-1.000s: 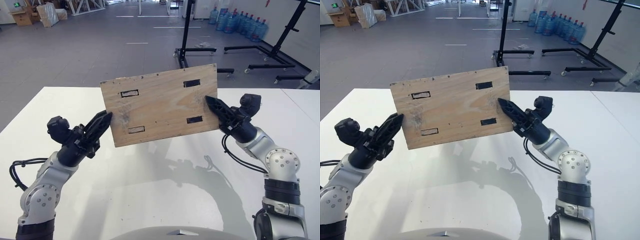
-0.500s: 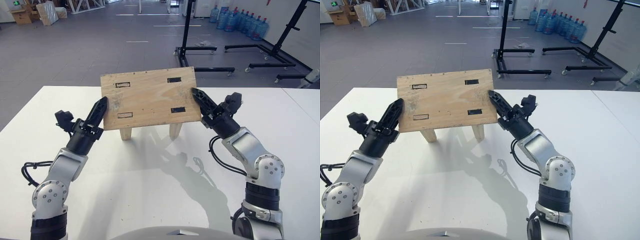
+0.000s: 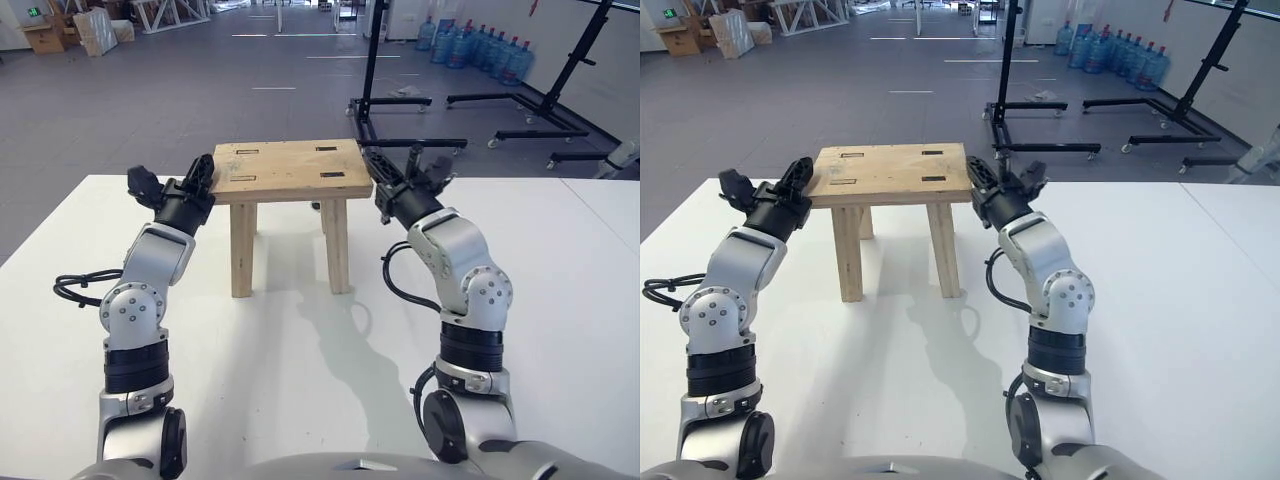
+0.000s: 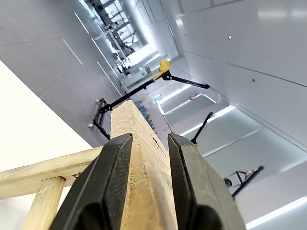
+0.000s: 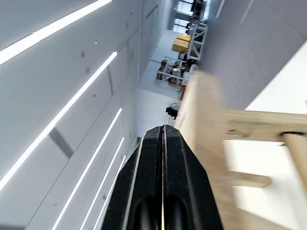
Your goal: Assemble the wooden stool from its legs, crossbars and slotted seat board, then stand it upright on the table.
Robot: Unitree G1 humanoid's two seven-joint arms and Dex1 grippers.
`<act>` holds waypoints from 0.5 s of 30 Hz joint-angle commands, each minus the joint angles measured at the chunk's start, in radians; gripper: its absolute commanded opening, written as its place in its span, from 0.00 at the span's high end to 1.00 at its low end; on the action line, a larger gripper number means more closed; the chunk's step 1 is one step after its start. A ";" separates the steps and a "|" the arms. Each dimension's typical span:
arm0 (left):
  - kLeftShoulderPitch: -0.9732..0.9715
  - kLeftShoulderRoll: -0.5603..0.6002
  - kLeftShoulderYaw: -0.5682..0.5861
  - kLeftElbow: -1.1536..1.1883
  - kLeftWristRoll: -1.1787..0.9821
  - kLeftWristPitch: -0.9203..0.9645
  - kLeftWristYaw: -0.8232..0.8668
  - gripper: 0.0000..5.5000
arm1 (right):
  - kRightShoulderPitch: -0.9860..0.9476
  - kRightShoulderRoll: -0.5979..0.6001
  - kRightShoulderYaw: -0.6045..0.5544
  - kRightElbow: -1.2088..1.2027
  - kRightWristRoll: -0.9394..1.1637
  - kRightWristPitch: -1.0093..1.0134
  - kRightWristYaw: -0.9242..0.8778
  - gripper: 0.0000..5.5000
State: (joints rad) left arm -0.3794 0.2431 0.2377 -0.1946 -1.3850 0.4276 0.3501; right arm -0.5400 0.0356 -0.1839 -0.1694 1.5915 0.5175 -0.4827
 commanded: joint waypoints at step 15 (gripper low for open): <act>0.027 0.111 -0.124 -0.165 0.698 -0.186 -0.375 0.76 | 0.122 -0.156 0.185 -0.153 -0.662 -0.199 0.763 1.00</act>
State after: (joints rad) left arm -0.3722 0.3079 0.1668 -0.3084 -0.8458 0.3056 0.0161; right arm -0.4415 -0.1004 -0.0799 -0.2783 1.0617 0.3733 0.1997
